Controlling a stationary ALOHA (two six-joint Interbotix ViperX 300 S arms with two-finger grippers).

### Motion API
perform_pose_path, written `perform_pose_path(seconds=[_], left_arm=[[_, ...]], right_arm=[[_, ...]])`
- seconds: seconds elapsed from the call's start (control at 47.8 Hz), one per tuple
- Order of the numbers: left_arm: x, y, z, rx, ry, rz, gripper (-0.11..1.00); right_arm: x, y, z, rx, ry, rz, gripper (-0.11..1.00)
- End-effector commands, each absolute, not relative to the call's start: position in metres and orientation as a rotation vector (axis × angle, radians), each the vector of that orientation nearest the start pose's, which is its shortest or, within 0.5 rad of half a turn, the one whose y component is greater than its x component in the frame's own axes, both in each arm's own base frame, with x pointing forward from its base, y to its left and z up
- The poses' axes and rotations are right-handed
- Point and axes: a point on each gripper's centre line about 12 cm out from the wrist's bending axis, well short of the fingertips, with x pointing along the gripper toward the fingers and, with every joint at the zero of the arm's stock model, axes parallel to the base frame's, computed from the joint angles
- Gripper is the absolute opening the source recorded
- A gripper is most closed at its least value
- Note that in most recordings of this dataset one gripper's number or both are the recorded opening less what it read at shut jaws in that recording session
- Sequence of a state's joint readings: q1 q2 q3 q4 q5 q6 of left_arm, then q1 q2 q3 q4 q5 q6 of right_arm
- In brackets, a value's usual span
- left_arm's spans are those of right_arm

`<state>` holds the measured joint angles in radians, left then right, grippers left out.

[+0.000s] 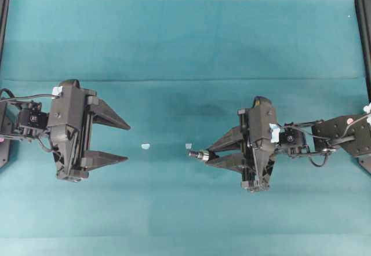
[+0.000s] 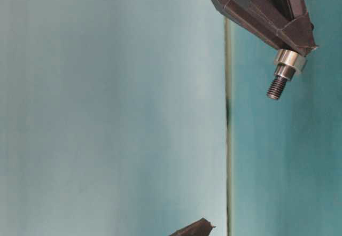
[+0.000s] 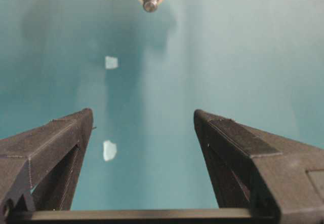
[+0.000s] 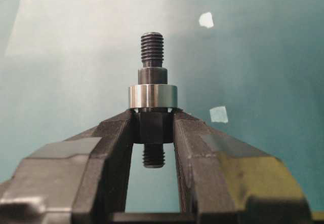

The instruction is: Insert the washer onto the shaft with both hands.

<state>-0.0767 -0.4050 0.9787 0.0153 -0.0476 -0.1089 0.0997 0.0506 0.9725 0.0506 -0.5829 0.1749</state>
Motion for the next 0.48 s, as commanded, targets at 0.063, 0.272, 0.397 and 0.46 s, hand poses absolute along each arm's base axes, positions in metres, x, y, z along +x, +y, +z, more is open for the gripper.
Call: perform_pose_path(seconds=[0.063,0.272,0.397,0.46], left_arm=[[0.2915,-0.0234,0.2081,-0.074,0.514,-0.054,0.87],[0.2919,-0.0234,0.2087,-0.073,0.512,-0.055,0.87],[0.2915,-0.0234,0.2081,-0.073,0.514,-0.054,0.87],[0.2919,-0.0234,0.2087,-0.074,0.512,-0.054,0.87]], right_arm=[[0.3405,0.0306,0.1231,0.196,0.421,0.022,0.00],[0.3404,0.0311,0.1226,0.195,0.423,0.024,0.00],[0.3409,0.0312,0.1225,0.195,0.423,0.024,0.00],[0.3414,0.0307,0.1223,0.196,0.423,0.022,0.00]])
